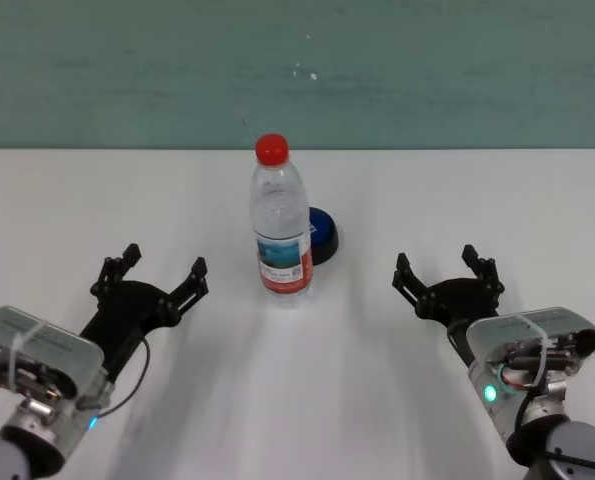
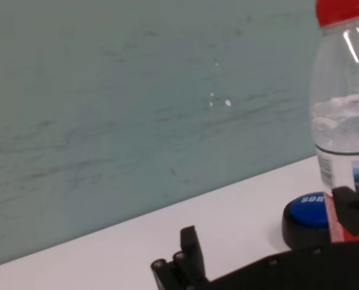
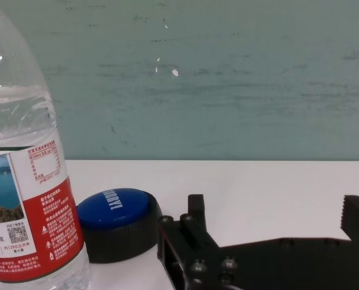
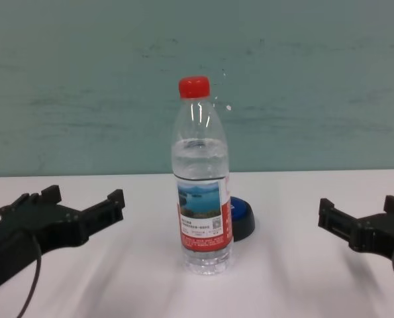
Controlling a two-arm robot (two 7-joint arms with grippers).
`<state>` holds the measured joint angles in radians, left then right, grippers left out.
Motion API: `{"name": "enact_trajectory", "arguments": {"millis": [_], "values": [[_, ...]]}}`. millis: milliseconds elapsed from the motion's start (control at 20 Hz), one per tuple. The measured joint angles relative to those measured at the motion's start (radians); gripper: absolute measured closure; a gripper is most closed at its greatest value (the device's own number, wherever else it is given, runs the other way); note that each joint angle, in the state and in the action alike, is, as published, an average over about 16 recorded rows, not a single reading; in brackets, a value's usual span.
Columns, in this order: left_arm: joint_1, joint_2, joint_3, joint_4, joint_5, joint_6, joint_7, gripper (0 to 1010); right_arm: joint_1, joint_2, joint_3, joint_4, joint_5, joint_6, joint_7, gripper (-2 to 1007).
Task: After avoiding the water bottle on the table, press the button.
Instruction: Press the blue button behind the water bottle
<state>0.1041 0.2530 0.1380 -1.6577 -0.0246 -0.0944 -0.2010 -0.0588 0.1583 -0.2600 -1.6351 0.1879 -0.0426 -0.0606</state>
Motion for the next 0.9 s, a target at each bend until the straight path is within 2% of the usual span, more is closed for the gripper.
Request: {"name": "enact_trajectory", "arguments": {"millis": [400, 900], "values": [[-0.030, 0.004, -0.008, 0.022, -0.003, -0.001, -0.009, 0, 0.000, 0.000, 0.000, 0.000, 0.000, 0.000, 0.000, 1], [-0.056, 0.005, -0.004, 0.039, -0.005, -0.001, -0.014, 0, 0.000, 0.000, 0.000, 0.000, 0.000, 0.000, 0.000, 1]]}}
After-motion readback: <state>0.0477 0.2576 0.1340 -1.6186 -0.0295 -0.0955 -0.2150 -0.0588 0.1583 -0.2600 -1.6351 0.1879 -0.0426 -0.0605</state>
